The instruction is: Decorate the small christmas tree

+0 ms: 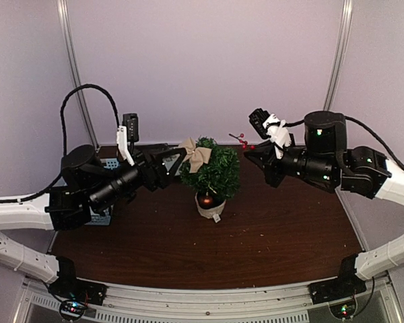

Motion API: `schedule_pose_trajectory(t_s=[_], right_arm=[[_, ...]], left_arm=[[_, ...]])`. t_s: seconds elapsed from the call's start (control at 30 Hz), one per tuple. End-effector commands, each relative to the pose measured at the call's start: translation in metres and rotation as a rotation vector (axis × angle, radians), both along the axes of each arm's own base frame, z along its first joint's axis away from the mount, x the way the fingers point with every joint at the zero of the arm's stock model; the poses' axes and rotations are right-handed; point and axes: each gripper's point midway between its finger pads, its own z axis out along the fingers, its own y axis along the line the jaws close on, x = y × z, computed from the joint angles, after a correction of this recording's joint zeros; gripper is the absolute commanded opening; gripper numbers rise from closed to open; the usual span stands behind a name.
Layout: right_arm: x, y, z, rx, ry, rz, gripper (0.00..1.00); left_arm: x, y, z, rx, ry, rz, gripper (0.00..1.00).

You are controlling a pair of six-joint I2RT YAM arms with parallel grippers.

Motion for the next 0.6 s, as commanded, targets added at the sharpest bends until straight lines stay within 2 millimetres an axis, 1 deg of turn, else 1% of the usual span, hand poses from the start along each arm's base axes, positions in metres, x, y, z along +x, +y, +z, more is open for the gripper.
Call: schedule_pose_trajectory(t_s=[0.0,0.03,0.1,0.2,0.3,0.4,0.43,0.57], right_arm=[[-0.031,-0.01,-0.032,-0.045,0.204,0.13,0.0],[-0.037,-0.011,-0.036,-0.055,0.235,0.151,0.0],[-0.048,-0.013,-0.044,-0.073,0.299,0.192,0.0],[-0.067,-0.01,-0.056,-0.093,0.397,0.275,0.0],[-0.081,-0.006,-0.064,-0.094,0.506,0.316,0.0],[-0.089,0.0,-0.071,-0.102,0.577,0.348,0.0],[-0.092,0.002,-0.071,-0.098,0.596,0.363,0.0],[-0.096,0.009,-0.076,-0.099,0.647,0.388,0.0]], left_arm=[[-0.011,-0.011,-0.047,0.537,-0.178,-0.088,0.79],[-0.014,-0.014,-0.053,0.628,-0.214,-0.123,0.76],[-0.023,-0.018,-0.058,0.742,-0.304,-0.19,0.67],[-0.039,-0.025,-0.062,0.807,-0.453,-0.247,0.58],[-0.055,-0.034,-0.064,0.877,-0.584,-0.297,0.51],[-0.066,-0.045,-0.073,0.984,-0.69,-0.325,0.43],[-0.067,-0.049,-0.076,1.013,-0.713,-0.322,0.41],[-0.075,-0.064,-0.078,1.043,-0.759,-0.353,0.38]])
